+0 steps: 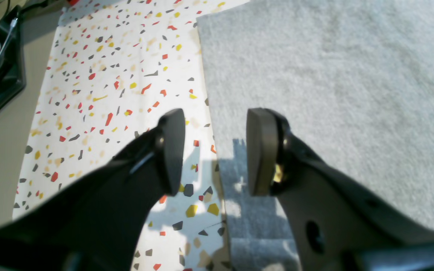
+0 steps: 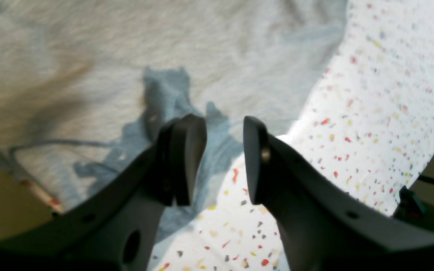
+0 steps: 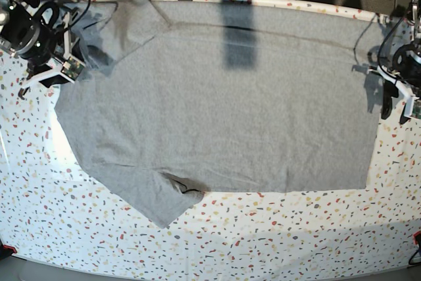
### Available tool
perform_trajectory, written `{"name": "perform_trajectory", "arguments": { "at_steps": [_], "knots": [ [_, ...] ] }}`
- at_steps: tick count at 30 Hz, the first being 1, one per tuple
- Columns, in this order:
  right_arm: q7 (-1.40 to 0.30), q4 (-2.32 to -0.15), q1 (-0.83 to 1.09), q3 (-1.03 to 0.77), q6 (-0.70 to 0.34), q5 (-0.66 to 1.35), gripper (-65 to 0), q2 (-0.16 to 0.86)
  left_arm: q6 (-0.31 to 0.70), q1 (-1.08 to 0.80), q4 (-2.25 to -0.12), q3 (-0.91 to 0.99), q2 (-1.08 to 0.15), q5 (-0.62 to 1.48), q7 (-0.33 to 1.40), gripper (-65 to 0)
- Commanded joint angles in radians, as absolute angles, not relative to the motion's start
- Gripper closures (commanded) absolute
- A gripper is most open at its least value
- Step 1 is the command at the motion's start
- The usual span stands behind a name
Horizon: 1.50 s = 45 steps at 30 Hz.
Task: Fold the T-shirt properly
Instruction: 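Release the shirt and raise the right gripper toward the collar, then grasp the shirt's shoulder edge with the right gripper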
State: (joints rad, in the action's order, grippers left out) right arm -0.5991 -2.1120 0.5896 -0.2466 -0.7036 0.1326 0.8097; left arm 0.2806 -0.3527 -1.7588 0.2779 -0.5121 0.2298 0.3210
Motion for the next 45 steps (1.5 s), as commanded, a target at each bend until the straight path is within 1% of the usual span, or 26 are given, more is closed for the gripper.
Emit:
{"name": "perform_trajectory", "arguments": {
  "at_steps": [1,11,16,18,21,26,33,36,39,45],
  "knots": [
    [-0.589,-2.134,0.606,-0.256,-0.698,0.131,-21.6,0.828,0.273,-0.35,-1.773,0.287,-0.529,0.236,0.298,-26.0],
    [-0.595,-2.141,0.801,-0.254,-0.698,0.128,-21.6,0.828,0.273,-0.35,-1.773,0.287,-0.529,0.236,0.298,-26.0],
    [-0.567,-2.141,0.865,-0.254,-0.698,0.026,-21.6,0.828,0.273,-0.35,-1.773,0.287,-0.529,0.236,0.298,-26.0],
    [-0.535,-2.141,0.88,-0.254,-0.698,0.022,-21.6,0.828,0.273,-0.35,-1.773,0.287,-0.529,0.237,0.298,-26.0],
    [-0.5,-2.141,0.883,-0.235,-0.698,0.014,-21.6,0.828,0.272,-0.35,-1.773,0.287,-0.529,0.237,0.298,-26.0],
    [-0.488,-2.141,0.879,-0.115,-0.698,-0.144,-21.6,0.828,0.272,-0.349,-1.773,0.287,-0.529,0.237,0.298,-26.0],
    [-0.472,-2.141,0.828,0.015,-0.698,-0.271,-21.6,0.828,0.273,-0.35,-1.773,0.287,-0.53,0.236,0.299,-26.0],
    [-0.471,-2.141,0.826,0.033,-0.698,-0.34,-21.6,0.828,0.273,-0.35,-1.773,0.287,-0.53,0.236,0.298,-26.0],
    [-0.468,-2.141,0.826,0.033,-0.698,-0.345,-21.6,0.828,0.273,-0.349,-1.773,0.287,-0.53,0.236,0.292,-26.0],
    [-0.38,-2.14,0.826,0.033,-0.698,-0.365,-21.6,0.828,0.273,-0.349,-1.773,0.287,-0.53,0.236,0.29,-26.0]
  ]
}}
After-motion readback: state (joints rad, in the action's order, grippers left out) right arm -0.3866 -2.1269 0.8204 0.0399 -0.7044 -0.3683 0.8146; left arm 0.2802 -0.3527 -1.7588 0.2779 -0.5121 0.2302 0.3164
